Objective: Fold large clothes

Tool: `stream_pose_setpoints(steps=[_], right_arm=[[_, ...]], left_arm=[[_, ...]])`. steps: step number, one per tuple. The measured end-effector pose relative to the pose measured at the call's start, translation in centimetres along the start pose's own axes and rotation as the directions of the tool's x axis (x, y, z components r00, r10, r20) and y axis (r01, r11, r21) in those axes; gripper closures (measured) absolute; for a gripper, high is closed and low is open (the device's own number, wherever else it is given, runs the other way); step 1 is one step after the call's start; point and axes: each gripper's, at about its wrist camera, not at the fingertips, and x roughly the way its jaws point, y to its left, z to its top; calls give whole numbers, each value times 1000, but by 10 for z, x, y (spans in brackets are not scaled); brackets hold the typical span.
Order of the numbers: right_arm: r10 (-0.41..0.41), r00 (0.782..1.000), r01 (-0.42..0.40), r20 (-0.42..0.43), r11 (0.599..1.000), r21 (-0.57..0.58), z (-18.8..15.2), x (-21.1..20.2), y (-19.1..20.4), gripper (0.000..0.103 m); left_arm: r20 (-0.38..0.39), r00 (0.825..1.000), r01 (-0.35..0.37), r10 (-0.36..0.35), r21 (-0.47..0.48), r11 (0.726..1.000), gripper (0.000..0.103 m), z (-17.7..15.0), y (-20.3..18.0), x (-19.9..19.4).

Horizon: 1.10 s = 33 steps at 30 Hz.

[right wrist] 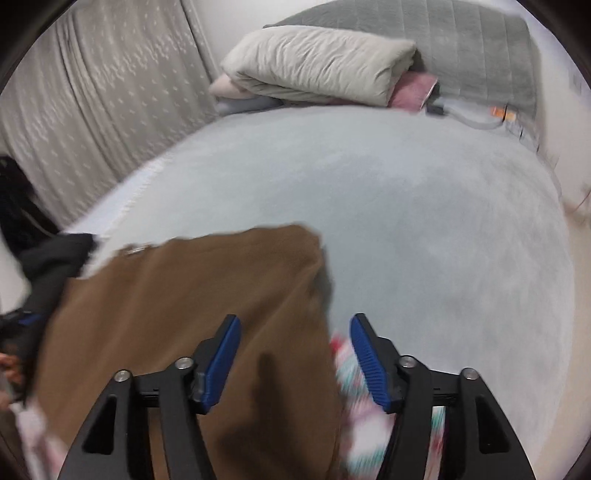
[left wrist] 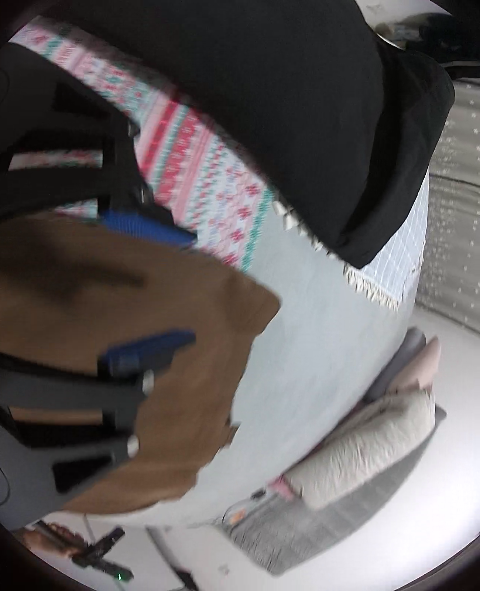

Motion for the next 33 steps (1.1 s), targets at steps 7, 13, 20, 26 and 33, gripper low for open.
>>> stream_pose_setpoints(steps=[7, 13, 20, 26, 33], right_arm=[[268, 962, -257, -53, 953, 161, -99, -69, -18, 30], [274, 961, -250, -41, 921, 297, -153, -85, -27, 30], [321, 947, -265, -1, 782, 565, -173, -76, -39, 26], [284, 959, -210, -14, 740, 639, -182, -56, -40, 26], [278, 961, -208, -1, 721, 660, -179, -42, -38, 24]], left_arm=[[-81, 997, -5, 5, -9, 1000, 39, -83, 10, -36], [-50, 989, -137, 137, 4, 990, 39, -138, 14, -41], [-9, 982, -187, 187, 0, 982, 35, -151, 12, -38], [-10, 985, -172, 172, -5, 985, 35, -153, 9, -29], [-9, 994, -109, 109, -75, 991, 29, -149, 13, -16]])
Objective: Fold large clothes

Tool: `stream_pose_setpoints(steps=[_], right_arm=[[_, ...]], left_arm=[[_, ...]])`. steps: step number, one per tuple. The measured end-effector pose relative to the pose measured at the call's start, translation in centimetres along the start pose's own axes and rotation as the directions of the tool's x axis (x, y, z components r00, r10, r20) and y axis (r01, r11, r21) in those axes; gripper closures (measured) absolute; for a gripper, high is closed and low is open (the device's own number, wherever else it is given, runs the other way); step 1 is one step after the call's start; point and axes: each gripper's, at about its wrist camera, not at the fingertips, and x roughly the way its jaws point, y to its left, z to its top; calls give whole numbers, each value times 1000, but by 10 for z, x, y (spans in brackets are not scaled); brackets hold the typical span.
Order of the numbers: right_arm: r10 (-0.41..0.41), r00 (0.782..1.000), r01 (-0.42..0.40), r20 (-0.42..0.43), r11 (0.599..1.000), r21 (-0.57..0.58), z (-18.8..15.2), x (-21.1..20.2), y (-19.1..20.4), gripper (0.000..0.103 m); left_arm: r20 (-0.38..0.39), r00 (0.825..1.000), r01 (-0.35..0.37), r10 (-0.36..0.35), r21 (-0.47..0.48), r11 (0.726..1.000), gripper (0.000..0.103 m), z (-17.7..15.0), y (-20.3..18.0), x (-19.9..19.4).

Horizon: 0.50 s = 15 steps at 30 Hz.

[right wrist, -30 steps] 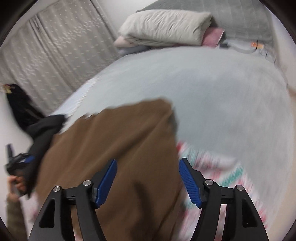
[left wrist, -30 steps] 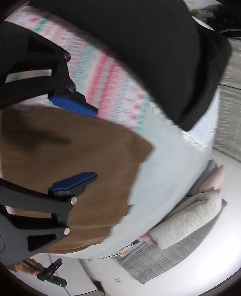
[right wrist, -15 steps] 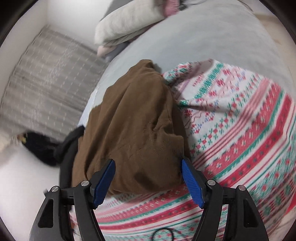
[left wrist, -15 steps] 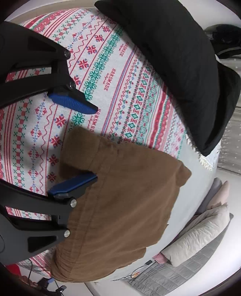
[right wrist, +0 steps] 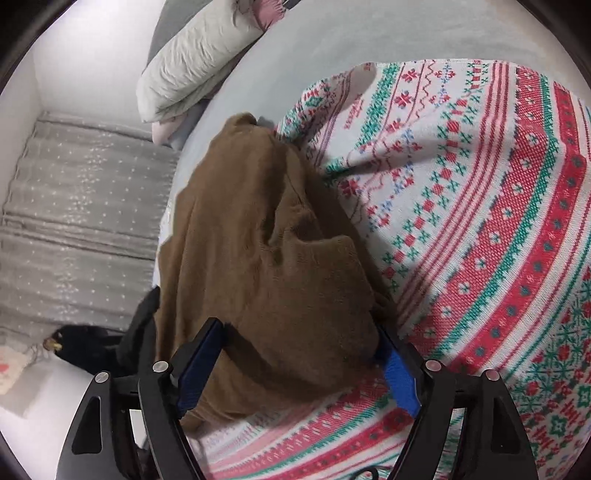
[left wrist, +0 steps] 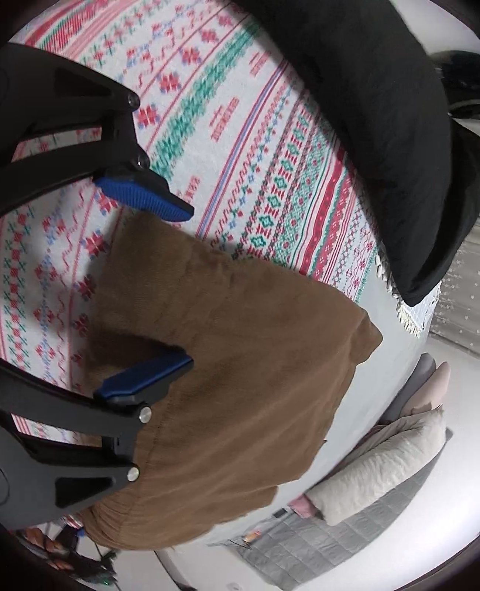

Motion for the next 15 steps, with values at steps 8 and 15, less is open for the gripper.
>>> stream_pose_setpoints(steps=[8, 15], right_arm=[[5, 993, 28, 122, 962, -272, 17, -13, 63, 85], [38, 981, 71, 192, 845, -530, 18, -52, 122, 86]], left_arm=[[36, 995, 97, -93, -141, 985, 83, 25, 12, 1], [24, 994, 111, -111, -18, 994, 84, 38, 4, -20]])
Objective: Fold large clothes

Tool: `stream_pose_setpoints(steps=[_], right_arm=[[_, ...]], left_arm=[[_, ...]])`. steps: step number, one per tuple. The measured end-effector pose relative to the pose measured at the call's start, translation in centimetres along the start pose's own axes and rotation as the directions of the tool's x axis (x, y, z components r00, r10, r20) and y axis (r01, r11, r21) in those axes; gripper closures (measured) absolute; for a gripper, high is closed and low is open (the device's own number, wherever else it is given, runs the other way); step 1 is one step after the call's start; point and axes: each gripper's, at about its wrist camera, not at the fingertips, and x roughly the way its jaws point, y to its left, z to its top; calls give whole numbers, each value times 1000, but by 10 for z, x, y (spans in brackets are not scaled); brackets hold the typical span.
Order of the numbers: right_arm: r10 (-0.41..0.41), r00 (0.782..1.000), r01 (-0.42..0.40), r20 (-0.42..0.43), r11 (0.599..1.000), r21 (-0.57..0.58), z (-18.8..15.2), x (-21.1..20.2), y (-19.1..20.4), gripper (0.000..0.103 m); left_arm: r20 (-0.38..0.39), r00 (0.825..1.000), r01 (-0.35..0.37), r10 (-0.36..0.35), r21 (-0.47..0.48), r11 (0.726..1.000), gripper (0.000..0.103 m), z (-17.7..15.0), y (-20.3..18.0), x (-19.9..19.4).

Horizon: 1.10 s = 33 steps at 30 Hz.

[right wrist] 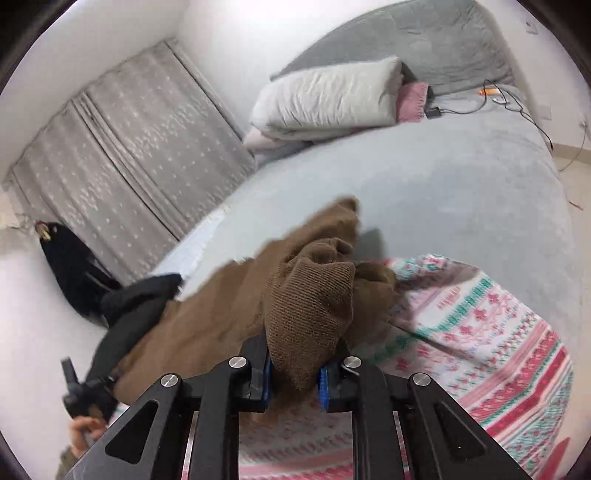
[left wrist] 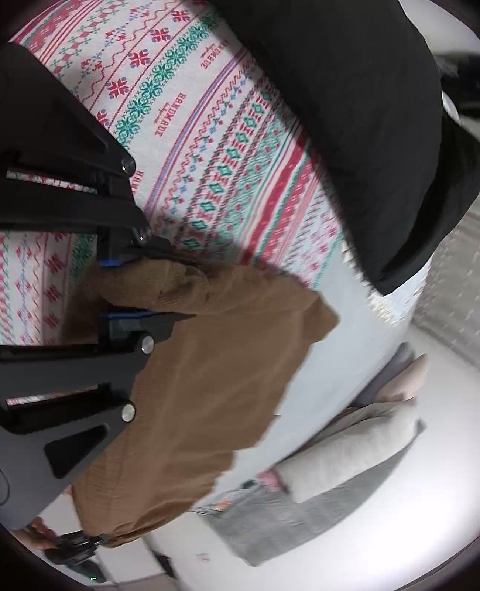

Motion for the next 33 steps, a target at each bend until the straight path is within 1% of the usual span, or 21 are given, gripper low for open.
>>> stream_pose_setpoints(steps=[1, 3, 4, 5, 6, 8, 11, 13, 15, 16, 17, 18, 19, 21, 22, 23, 25, 26, 29, 31, 33], right_arm=[[-1, 999, 2, -32, 1000, 11, -7, 3, -11, 86], [-29, 989, 37, -146, 998, 49, -26, 29, -40, 86], [-55, 977, 70, -208, 995, 68, -37, 45, -53, 86], [-66, 962, 89, -266, 993, 77, -49, 59, -65, 85], [-46, 963, 75, -267, 992, 99, -49, 60, -71, 85], [-7, 973, 39, -231, 990, 132, -42, 48, -71, 85], [-20, 981, 40, -195, 994, 99, -35, 34, -55, 85], [-12, 980, 36, -199, 992, 121, -35, 32, -58, 83], [-25, 974, 58, -224, 989, 139, -41, 39, -69, 78], [-40, 968, 73, -246, 989, 130, -45, 45, -74, 69], [-64, 959, 95, -275, 991, 98, -49, 50, -74, 54], [-91, 952, 114, -292, 992, 62, -51, 52, -73, 47], [-114, 948, 129, -296, 991, 33, -49, 51, -71, 42], [-131, 953, 129, -273, 991, -26, -41, 43, -66, 42], [-141, 956, 132, -257, 990, -51, -35, 39, -62, 40], [-154, 960, 138, -234, 987, -82, -27, 35, -58, 36], [-160, 967, 138, -196, 983, -125, -11, 35, -52, 29], [-153, 969, 130, -192, 983, -128, -2, 42, -53, 29], [-133, 964, 108, -229, 987, -118, 24, 77, -54, 29], [-117, 966, 93, -231, 989, -112, 45, 100, -49, 29], [-79, 969, 62, -236, 995, -78, 67, 123, -45, 29]], left_arm=[[-15, 1000, -11, 11, 17, 1000, 84, -5, -1, 5], [-60, 996, -57, 60, 49, 997, 84, -18, 0, 21], [-69, 995, -69, 72, 53, 996, 83, -23, 1, 25], [-70, 996, -62, 64, 39, 997, 83, -23, 3, 25], [-67, 997, -45, 47, 20, 999, 83, -21, 5, 22], [-62, 998, -22, 23, 17, 1000, 82, -20, 6, 18], [-73, 996, -55, 61, 81, 995, 79, -24, 3, 23], [-55, 995, -75, 82, 126, 989, 70, -25, -3, 23], [-39, 994, -94, 101, 160, 983, 66, -24, -7, 22], [-44, 993, -98, 106, 165, 981, 63, -22, -6, 22], [-51, 992, -103, 112, 153, 983, 59, -20, -4, 21], [-65, 991, -111, 120, 132, 985, 50, -17, 0, 20], [-82, 990, -106, 115, 107, 989, 46, -12, 5, 19], [-104, 991, -75, 79, 47, 996, 46, 0, 14, 15], [-99, 992, -83, 84, 14, 996, 45, 8, 19, 11], [-97, 991, -91, 90, -11, 996, 45, 16, 22, 10], [-95, 993, -72, 67, -49, 996, 43, 34, 25, 11], [-100, 993, -71, 65, -61, 996, 43, 45, 25, 15], [-144, 988, -65, 59, -36, 997, 43, 73, 12, 43], [-170, 983, -70, 65, -20, 997, 43, 86, 1, 63], [-201, 979, -26, 21, -20, 999, 43, 97, -9, 87]])
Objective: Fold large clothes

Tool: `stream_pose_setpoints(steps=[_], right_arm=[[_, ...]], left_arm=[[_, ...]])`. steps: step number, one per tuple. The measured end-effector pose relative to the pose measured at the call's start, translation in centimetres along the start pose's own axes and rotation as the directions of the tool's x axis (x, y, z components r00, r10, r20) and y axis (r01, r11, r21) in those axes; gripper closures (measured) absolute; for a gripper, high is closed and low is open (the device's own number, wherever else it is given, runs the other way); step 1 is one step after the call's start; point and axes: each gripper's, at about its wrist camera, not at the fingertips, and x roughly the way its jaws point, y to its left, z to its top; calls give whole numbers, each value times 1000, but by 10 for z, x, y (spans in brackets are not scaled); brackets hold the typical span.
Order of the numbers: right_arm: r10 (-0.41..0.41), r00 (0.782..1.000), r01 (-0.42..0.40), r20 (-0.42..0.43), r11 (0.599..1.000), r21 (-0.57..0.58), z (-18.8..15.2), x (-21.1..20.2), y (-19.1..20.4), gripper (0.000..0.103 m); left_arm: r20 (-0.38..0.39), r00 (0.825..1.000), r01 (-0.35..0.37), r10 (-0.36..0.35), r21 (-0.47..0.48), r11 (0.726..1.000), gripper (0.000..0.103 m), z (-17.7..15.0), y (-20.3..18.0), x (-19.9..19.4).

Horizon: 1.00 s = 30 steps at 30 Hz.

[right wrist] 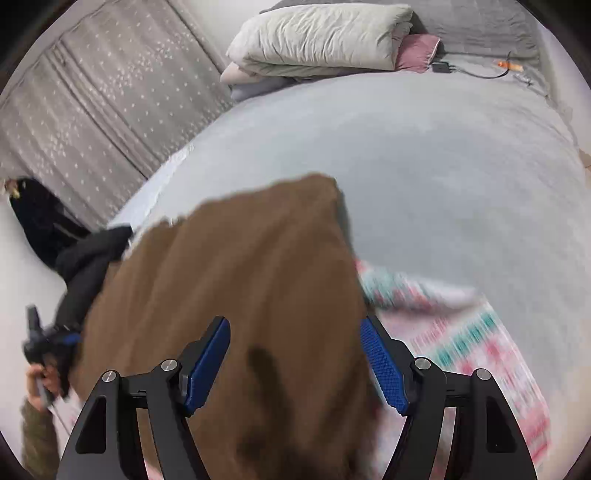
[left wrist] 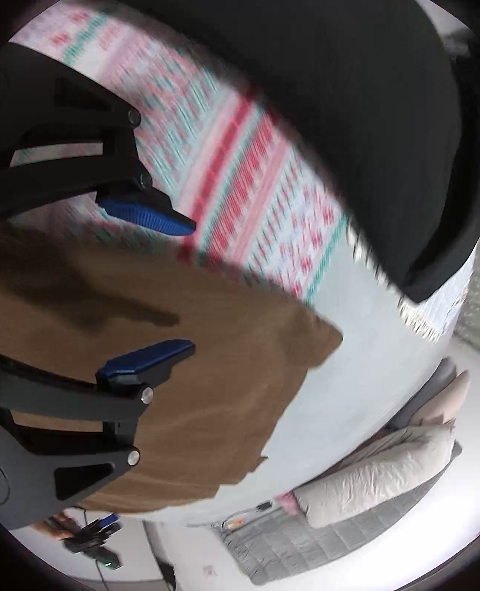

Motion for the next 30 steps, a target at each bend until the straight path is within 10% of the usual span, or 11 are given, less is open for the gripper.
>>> stream_pose_setpoints(steps=[6, 8, 9, 11, 16, 21, 25, 30], right_arm=[[-84, 992, 83, -94, 996, -10, 44, 73, 5, 29], [-34, 994, 35, -103, 999, 12, 46, 92, 6, 33], [-26, 995, 26, -98, 1000, 7, 46, 95, 8, 41], [-46, 995, 41, -90, 998, -48, 45, 98, 19, 93], [-51, 994, 63, 99, 991, -121, 54, 43, 39, 97], [-145, 946, 207, 289, 958, -198, 59, 2, 72, 97], [-164, 960, 196, 225, 973, -124, 55, 34, 46, 96], [-235, 970, 239, 59, 968, -73, 31, 104, 18, 94]], left_arm=[[-56, 998, -16, 13, -56, 998, 44, 24, -6, 58], [-29, 999, -29, 28, -31, 999, 65, 25, -15, 62], [-13, 998, -67, 67, -6, 998, 74, 25, -22, 62], [23, 994, -110, 110, 30, 993, 86, 25, -32, 59], [168, 978, -131, 125, 28, 991, 91, 25, -48, 30], [418, 896, -208, 152, 92, 974, 91, 20, -90, -7], [347, 887, -372, 303, 151, 916, 89, 1, -77, 47], [296, 917, -304, 267, 85, 949, 85, 3, -50, 53]])
